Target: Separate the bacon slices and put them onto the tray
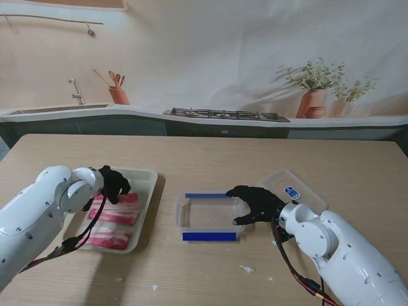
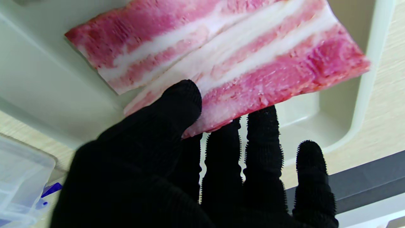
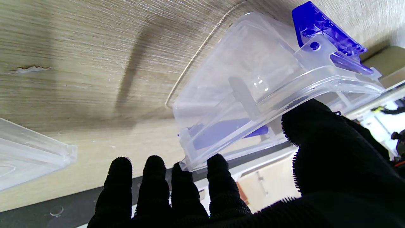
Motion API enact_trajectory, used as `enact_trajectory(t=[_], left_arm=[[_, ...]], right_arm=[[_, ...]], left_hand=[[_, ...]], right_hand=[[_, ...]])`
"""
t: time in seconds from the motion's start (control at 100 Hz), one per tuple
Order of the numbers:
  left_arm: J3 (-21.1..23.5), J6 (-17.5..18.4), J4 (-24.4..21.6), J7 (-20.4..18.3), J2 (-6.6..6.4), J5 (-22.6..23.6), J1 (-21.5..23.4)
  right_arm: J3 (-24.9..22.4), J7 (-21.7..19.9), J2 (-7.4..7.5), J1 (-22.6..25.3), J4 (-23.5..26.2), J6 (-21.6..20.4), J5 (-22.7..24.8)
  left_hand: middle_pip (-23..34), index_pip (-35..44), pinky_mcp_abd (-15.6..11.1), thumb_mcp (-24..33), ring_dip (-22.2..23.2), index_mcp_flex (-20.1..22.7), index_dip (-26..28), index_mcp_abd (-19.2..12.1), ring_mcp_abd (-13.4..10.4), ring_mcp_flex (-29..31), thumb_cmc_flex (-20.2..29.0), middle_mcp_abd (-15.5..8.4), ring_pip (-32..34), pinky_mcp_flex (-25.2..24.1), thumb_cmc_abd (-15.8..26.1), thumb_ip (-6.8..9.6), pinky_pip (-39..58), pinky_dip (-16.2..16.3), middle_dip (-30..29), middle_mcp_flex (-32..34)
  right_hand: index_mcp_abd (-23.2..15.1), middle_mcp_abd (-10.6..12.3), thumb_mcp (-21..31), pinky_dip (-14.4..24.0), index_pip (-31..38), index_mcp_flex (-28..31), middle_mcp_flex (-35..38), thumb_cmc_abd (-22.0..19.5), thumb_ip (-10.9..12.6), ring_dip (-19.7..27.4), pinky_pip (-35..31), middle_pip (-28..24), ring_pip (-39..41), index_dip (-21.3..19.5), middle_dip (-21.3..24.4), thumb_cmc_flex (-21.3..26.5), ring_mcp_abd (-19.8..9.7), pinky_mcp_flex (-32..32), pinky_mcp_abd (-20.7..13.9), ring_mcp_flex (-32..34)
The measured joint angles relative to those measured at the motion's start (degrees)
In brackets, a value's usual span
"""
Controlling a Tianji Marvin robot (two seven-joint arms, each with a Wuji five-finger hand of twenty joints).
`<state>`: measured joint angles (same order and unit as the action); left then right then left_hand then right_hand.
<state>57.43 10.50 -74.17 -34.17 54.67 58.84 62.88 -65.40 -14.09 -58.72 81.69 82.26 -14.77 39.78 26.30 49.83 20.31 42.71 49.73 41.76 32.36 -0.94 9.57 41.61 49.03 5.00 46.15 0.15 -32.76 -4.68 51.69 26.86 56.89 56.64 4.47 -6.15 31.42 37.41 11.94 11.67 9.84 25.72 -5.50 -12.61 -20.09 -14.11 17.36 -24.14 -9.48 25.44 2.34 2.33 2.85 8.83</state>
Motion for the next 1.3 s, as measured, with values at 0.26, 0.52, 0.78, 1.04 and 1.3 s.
enact_trajectory(t=[0.26, 0.52, 0.78, 1.04, 1.3], left_arm=[[-1.2, -0.1, 2.3, 4.0, 0.36, 1.9, -0.7], [-0.9, 1.0, 3.9, 11.8, 0.63, 5.8, 0.1], [0.2, 2.9, 4.0, 14.3, 0.66, 11.4, 1.1], [1.9, 3.6, 3.9, 19.4, 0.65, 13.0, 2.2], [4.7, 3.4, 3.1, 22.3, 1.18, 9.6, 4.0]], right_arm=[[-0.1, 0.0, 0.00, 0.0, 0.0, 0.0, 0.0], [0.0, -0.1, 0.01, 0.0, 0.0, 0.1, 0.0], [0.1, -0.2, 0.02, 0.0, 0.0, 0.2, -0.1], [0.1, -0.2, 0.01, 0.0, 0.0, 0.2, -0.1], [0.1, -0.2, 0.01, -0.1, 0.0, 0.2, -0.2]], left_hand=[[0.0, 0.1, 0.0, -0.6, -0.7, 0.0, -1.1, -0.5, -0.5, -0.6, 0.0, -0.3, 0.0, -0.4, 0.2, 0.00, 0.0, -0.5, -0.4, -0.5], [-2.3, -3.3, 0.0, 0.8, -5.7, -1.4, -11.3, -0.5, -0.6, -3.9, 0.0, -1.5, -4.9, -0.9, 1.4, -0.61, 0.0, -0.5, -8.0, -4.4], [2.9, -23.1, -1.5, 8.7, -14.3, -18.4, -14.0, 5.5, -0.6, -21.1, -12.1, -1.2, -16.2, -4.1, 3.0, -0.51, -0.1, -0.9, -31.6, -34.4], [-4.8, -27.4, -2.2, 8.8, -20.1, -26.9, -16.7, 6.1, 0.0, -29.1, -14.3, -0.3, -22.1, -4.8, 3.0, -0.51, -3.7, -3.5, -39.5, -43.0], [-19.6, -31.0, -2.9, -0.6, -29.6, -30.9, -19.7, 4.5, 0.0, -36.3, -20.5, 3.8, -36.9, -4.6, 3.2, -0.51, -21.5, -11.4, -48.6, -46.4]], right_hand=[[0.0, 0.0, 0.0, 0.0, 0.0, 0.0, 0.0, 0.0, 0.0, 0.0, 0.0, 0.0, 0.0, 0.0, 0.0, 0.0, 0.0, 0.0, 0.0, 0.0], [0.0, 0.0, 0.0, 0.0, 0.0, 0.0, 0.0, 0.0, 0.0, 0.0, 0.0, 0.0, 0.0, 0.0, 0.0, 0.0, 0.0, 0.0, 0.0, 0.0], [0.0, 0.0, 0.0, 0.0, 0.0, 0.0, -0.4, 0.0, 0.0, 0.0, 0.0, 0.0, 0.0, 0.0, 0.0, 0.0, 0.0, 0.0, 0.0, 0.0], [0.0, 0.0, 0.0, 0.0, 0.0, 0.0, -0.4, 0.0, 0.0, 0.0, 0.0, 0.0, 0.0, 0.0, 0.0, 0.0, 0.0, 0.0, 0.0, 0.0], [0.0, 0.0, 0.0, 0.0, 0.0, 0.0, -0.4, 0.0, 0.0, 0.0, 0.0, 0.0, 0.0, 0.0, 0.0, 0.0, 0.0, 0.0, 0.0, 0.0]])
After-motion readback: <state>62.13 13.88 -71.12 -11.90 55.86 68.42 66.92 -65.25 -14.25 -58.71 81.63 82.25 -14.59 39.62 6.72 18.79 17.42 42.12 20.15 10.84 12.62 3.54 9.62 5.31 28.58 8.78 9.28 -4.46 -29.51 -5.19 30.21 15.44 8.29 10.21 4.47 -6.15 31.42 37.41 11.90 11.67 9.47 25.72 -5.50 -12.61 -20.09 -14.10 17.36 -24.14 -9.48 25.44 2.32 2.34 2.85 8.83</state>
